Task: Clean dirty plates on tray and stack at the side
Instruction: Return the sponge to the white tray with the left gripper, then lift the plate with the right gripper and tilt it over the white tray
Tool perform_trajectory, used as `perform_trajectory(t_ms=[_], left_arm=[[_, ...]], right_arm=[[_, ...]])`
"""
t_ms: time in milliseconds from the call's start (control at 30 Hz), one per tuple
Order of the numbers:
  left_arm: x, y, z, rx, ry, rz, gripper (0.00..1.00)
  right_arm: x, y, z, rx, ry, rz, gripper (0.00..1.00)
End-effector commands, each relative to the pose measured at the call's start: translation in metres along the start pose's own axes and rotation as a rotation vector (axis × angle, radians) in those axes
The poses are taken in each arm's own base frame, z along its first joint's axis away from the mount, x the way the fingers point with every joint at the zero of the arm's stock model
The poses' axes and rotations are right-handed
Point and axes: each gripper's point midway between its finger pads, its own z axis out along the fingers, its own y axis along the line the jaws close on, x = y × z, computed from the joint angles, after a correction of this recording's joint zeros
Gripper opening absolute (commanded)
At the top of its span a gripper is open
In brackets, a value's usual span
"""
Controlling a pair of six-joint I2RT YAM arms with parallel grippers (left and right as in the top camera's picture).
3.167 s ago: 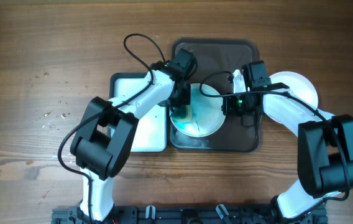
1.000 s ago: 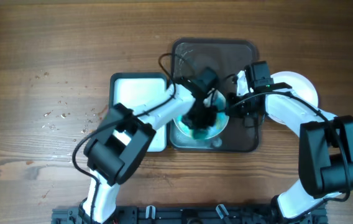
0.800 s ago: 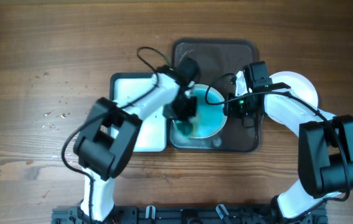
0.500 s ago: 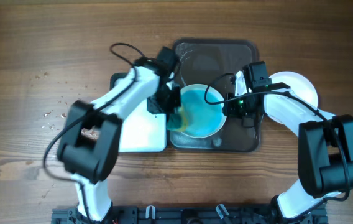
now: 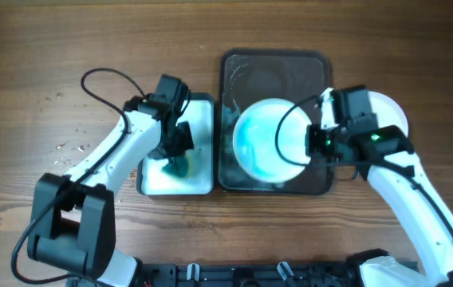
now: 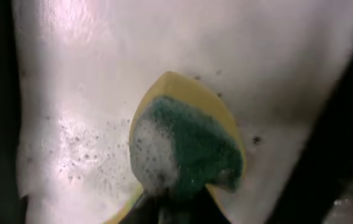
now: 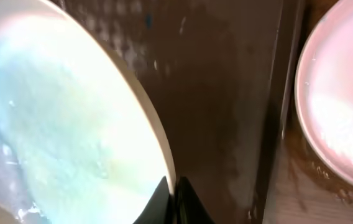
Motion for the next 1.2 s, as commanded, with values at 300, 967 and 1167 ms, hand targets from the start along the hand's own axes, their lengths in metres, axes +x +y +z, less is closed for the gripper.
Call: perform_trajectory(t_ms=[300,967,1167], left_arm=[[-0.015,0.036,-0.131,0.229,-0.153,-0.208,1.0],[0.001,0.089,-0.222,0.263,-0.505,-0.331,1.0],[0.001,0.089,-0.222,0.262,-0.504,-0.331,1.0]], right_arm=[[-0.061,0.098,-0.033,0.14,-0.148,-0.322,0.04],[-0.095,0.243,-0.116,0.719,-0.67,-1.108,0.04],[-0.093,0.253,-0.127,0.726,-0.723,-1.08,0.04]])
